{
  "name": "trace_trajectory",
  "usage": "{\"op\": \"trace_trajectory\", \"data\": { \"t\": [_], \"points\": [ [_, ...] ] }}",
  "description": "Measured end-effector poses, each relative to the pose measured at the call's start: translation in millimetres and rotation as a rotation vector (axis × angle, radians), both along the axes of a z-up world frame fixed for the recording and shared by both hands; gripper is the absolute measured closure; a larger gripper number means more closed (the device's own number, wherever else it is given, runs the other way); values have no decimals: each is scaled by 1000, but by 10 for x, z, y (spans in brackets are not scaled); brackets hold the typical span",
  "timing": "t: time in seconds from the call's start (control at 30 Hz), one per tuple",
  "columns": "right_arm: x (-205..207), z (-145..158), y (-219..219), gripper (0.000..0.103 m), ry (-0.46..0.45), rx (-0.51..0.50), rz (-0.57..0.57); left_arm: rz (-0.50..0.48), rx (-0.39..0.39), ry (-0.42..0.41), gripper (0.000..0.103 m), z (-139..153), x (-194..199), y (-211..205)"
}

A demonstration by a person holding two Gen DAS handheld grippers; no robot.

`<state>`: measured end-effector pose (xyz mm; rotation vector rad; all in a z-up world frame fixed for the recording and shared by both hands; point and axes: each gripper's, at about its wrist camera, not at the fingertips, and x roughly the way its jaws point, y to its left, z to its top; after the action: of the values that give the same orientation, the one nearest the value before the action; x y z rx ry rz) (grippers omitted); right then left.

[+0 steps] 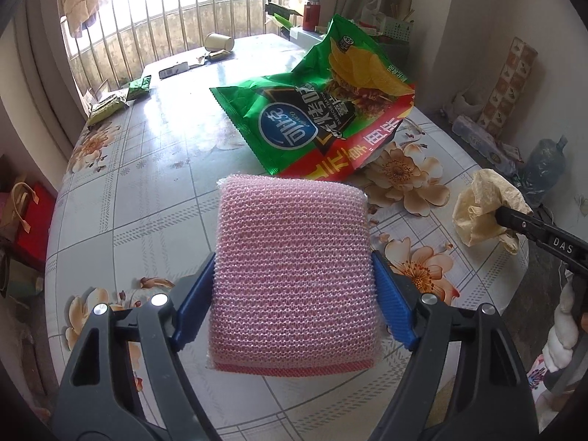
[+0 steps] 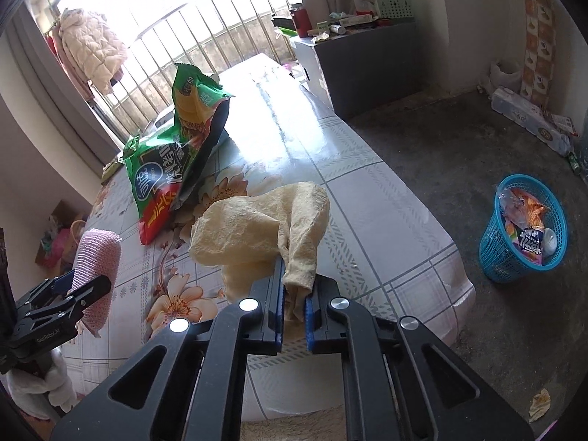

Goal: Collect trash
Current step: 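Carry the sponge and cloth over the blue wastebasket with both tools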

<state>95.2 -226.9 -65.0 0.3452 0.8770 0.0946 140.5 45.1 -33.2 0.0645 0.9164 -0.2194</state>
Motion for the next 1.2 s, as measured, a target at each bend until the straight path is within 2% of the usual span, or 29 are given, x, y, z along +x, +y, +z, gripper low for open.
{"op": "trace_trajectory", "data": {
  "t": [0.2, 0.33, 0.5, 0.63, 0.77, 0.9, 1.07, 1.2],
  "points": [
    [-141, 157, -268, 94, -61, 102, -4, -51, -46, -37, 27, 293, -88, -199],
    [-276, 252, -577, 94, -101, 130, -58, -107, -84, -42, 27, 438, -91, -469],
    [-556, 284, -1215, 94, -130, 172, -224, -247, -143, -25, 27, 585, 15, -1063],
    [-839, 166, -1806, 94, -120, 186, -398, -364, -179, 29, 26, 585, 213, -1695],
    [-1131, -35, -2330, 94, -85, 157, -563, -441, -166, 136, 26, 391, 534, -2403],
    [-1283, -290, -2725, 94, -51, 155, -668, -517, -127, 219, 26, 135, 786, -3170],
    [-1172, -645, -3202, 94, -8, 158, -748, -603, -76, 312, 26, -245, 1020, -4156],
    [-890, -943, -3593, 94, 35, 159, -772, -638, -67, 405, 26, -607, 1196, -4832]
  ]
}}
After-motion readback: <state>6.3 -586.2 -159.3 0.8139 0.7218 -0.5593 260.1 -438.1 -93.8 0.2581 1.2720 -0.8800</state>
